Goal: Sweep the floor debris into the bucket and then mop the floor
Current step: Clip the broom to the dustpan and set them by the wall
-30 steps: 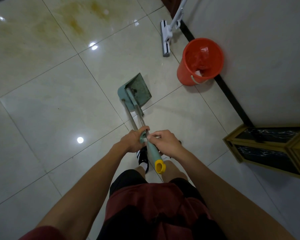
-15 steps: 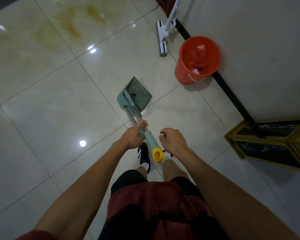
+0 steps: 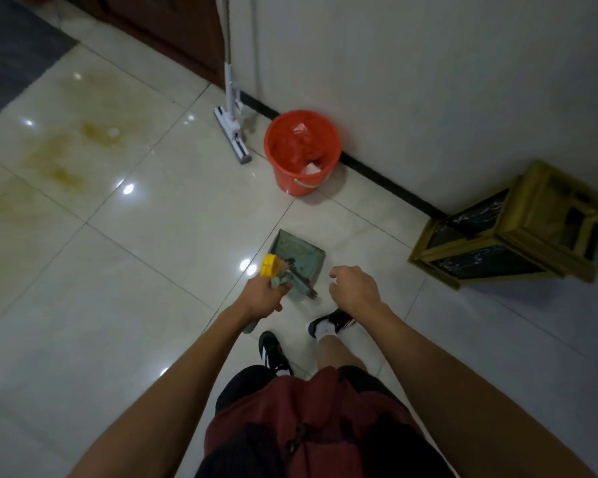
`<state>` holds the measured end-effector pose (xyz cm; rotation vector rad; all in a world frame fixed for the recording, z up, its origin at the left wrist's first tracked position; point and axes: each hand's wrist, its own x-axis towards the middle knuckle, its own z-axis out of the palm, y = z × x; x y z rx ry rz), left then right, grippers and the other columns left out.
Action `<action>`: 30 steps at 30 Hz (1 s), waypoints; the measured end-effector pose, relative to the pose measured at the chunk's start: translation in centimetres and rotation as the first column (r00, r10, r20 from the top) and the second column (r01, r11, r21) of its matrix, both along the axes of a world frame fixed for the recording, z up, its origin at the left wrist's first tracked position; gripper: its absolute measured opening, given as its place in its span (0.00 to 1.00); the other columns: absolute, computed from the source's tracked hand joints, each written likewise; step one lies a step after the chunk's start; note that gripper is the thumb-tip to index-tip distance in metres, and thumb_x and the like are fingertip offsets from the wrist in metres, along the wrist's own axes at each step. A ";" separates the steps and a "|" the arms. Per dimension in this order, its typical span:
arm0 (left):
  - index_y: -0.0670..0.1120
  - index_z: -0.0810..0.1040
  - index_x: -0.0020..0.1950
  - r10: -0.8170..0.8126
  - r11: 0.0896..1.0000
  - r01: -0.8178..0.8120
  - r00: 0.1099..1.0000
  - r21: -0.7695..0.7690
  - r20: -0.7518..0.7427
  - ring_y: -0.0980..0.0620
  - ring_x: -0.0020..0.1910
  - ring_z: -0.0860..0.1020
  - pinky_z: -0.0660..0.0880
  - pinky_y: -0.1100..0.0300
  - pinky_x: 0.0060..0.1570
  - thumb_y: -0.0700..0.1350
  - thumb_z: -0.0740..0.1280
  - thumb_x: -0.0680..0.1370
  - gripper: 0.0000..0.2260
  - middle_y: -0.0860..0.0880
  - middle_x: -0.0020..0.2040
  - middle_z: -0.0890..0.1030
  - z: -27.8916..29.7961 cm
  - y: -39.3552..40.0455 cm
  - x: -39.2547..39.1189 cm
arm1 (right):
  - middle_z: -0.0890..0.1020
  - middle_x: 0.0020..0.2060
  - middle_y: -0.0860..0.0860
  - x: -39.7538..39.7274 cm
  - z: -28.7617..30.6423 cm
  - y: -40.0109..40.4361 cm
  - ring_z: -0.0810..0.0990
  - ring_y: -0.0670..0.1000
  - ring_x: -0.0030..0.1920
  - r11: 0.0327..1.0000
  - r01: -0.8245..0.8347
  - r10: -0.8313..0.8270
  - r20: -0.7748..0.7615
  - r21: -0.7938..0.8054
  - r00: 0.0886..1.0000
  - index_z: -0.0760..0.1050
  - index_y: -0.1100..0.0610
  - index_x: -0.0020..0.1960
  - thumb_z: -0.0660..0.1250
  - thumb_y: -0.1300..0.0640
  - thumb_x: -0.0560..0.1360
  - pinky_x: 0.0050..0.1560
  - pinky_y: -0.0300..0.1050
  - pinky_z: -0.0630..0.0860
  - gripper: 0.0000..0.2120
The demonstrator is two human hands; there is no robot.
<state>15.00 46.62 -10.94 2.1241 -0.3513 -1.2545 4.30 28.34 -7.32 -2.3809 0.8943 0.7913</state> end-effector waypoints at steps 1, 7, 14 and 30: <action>0.47 0.77 0.61 -0.024 1.000 0.024 1.000 0.013 -0.006 0.45 0.39 0.85 0.73 0.61 0.28 0.53 0.65 0.81 0.13 0.44 0.46 0.84 0.2 -1.9 0.2 | 0.82 0.56 0.57 -0.2 -0.1 -1.5 0.81 0.57 0.54 1.000 0.019 -0.019 0.008 -0.013 1.000 0.79 0.58 0.63 0.62 0.59 0.79 0.54 0.48 0.78 0.14; 0.47 0.73 0.65 -0.127 0.992 0.127 0.992 0.009 0.002 0.46 0.38 0.85 0.76 0.57 0.30 0.54 0.65 0.81 0.16 0.44 0.48 0.85 1.6 -14.1 0.4 | 0.83 0.49 0.54 -1.3 -0.4 -10.9 0.81 0.56 0.49 0.986 0.154 -0.148 0.090 -0.067 0.985 0.79 0.56 0.53 0.62 0.60 0.77 0.47 0.46 0.71 0.09; 0.48 0.73 0.62 -0.042 0.995 0.044 0.999 -0.089 0.023 0.47 0.36 0.86 0.78 0.56 0.28 0.48 0.66 0.81 0.11 0.48 0.51 0.84 4.5 -28.0 1.0 | 0.82 0.54 0.54 -2.1 1.3 -21.3 0.80 0.57 0.54 0.958 0.272 -0.255 0.167 -0.088 0.952 0.79 0.53 0.61 0.61 0.60 0.78 0.49 0.47 0.70 0.15; 0.42 0.70 0.63 -0.059 0.987 0.054 0.998 -0.152 -0.028 0.41 0.36 0.80 0.69 0.65 0.19 0.35 0.61 0.80 0.11 0.31 0.56 0.80 4.4 -44.8 8.1 | 0.82 0.57 0.56 3.8 2.2 -34.6 0.80 0.59 0.56 0.933 0.340 -0.323 0.146 -0.114 0.935 0.78 0.55 0.63 0.62 0.57 0.79 0.56 0.50 0.77 0.14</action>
